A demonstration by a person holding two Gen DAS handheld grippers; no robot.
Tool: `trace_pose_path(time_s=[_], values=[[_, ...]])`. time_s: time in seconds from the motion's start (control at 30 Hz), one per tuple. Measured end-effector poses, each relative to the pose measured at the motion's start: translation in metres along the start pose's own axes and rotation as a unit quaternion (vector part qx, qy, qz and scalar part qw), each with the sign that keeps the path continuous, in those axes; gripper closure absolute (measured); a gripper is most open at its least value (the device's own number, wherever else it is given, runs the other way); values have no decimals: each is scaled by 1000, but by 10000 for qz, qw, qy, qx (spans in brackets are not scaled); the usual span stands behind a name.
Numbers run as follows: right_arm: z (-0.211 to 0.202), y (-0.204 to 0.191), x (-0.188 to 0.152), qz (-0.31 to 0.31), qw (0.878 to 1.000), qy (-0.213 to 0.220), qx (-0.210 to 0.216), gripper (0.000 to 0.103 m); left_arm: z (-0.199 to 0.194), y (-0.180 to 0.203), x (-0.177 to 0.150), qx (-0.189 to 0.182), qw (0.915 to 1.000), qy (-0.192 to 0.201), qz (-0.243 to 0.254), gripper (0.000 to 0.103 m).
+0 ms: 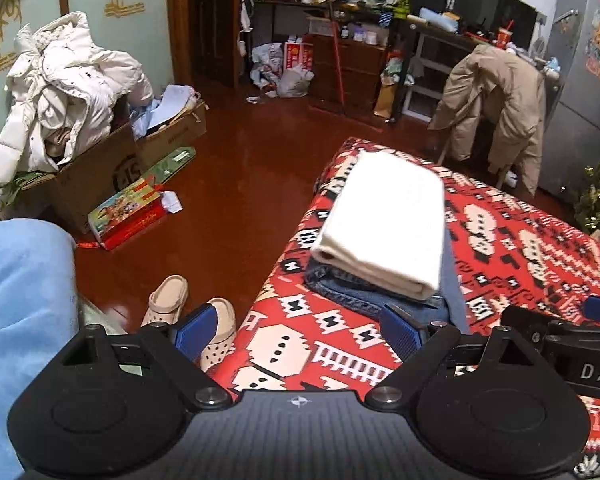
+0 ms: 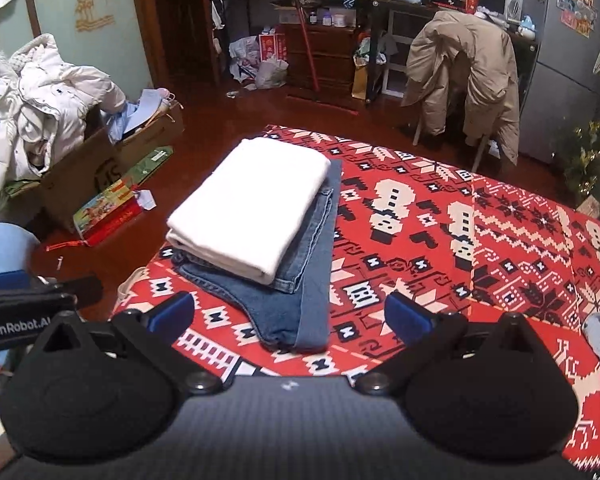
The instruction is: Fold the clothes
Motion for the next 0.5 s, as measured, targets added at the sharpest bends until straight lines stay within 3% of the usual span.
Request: trace_pose_path(time_s=[0.5], values=[[42, -16, -10, -97, 9999, -84, 76, 1, 20, -6, -14, -52, 9998, -209, -54, 15]])
Point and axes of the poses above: each gripper's, at about its wrist camera, not at the fingertips, and z roughly the way its jaws point, y to its right, x to its top, the point moved 8 cm from there along z, roughly the way its jaws point, and after that the axes turned 11 degrees about -x, right-handed, at the moved point
